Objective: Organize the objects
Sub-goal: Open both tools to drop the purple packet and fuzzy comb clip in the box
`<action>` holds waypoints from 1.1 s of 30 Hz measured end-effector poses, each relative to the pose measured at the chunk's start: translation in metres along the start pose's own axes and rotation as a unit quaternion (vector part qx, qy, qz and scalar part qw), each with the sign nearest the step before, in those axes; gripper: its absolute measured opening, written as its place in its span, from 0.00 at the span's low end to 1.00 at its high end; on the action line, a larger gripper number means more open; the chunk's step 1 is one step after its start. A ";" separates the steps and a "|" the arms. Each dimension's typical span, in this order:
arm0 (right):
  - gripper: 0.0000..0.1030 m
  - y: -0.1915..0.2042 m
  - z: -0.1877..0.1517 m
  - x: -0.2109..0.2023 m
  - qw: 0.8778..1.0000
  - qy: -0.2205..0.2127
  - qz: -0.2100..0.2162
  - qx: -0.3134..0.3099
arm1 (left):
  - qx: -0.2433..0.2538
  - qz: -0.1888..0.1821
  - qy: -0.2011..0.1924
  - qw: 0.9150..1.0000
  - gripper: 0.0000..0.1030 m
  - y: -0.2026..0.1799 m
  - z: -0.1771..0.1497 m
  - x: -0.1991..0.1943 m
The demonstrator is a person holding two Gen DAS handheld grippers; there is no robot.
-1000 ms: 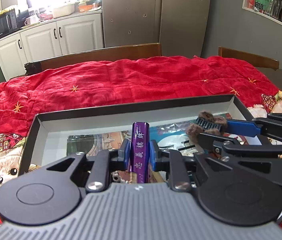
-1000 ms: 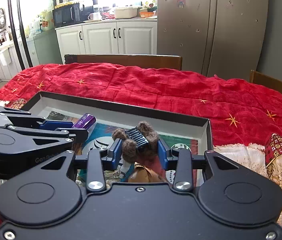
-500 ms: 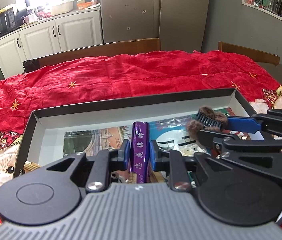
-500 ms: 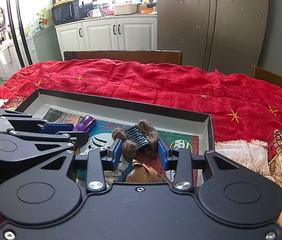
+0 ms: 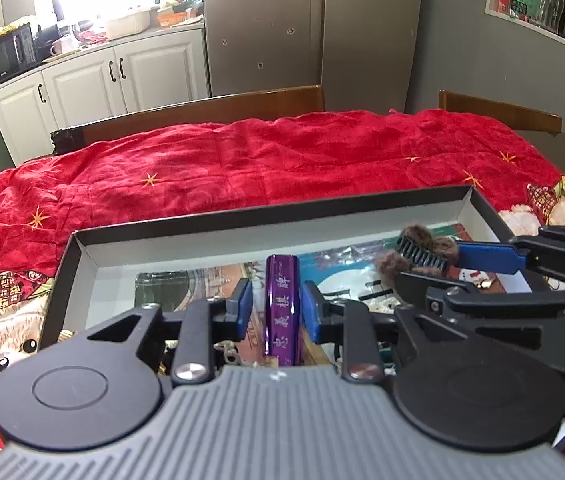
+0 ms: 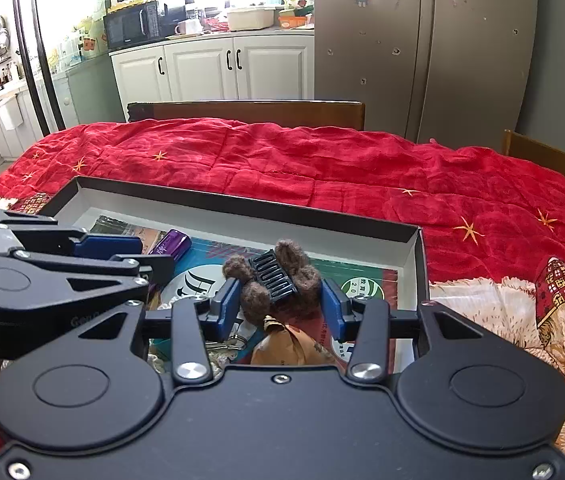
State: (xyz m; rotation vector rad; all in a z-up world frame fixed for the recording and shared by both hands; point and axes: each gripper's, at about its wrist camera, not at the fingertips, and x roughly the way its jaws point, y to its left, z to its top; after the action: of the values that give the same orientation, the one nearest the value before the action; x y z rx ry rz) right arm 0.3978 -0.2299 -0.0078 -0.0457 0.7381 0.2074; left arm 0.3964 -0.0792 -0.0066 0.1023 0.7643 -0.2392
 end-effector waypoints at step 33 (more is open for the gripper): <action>0.42 0.028 -0.017 -0.107 0.998 -0.044 0.009 -0.039 | -0.021 0.021 -0.055 0.998 0.67 0.018 -0.012 -0.091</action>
State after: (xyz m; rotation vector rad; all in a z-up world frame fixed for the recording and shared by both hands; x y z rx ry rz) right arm 0.3040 -0.2228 0.0525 -0.1029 0.6432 0.2540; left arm 0.3291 -0.0439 0.0479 0.0638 0.6566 -0.1877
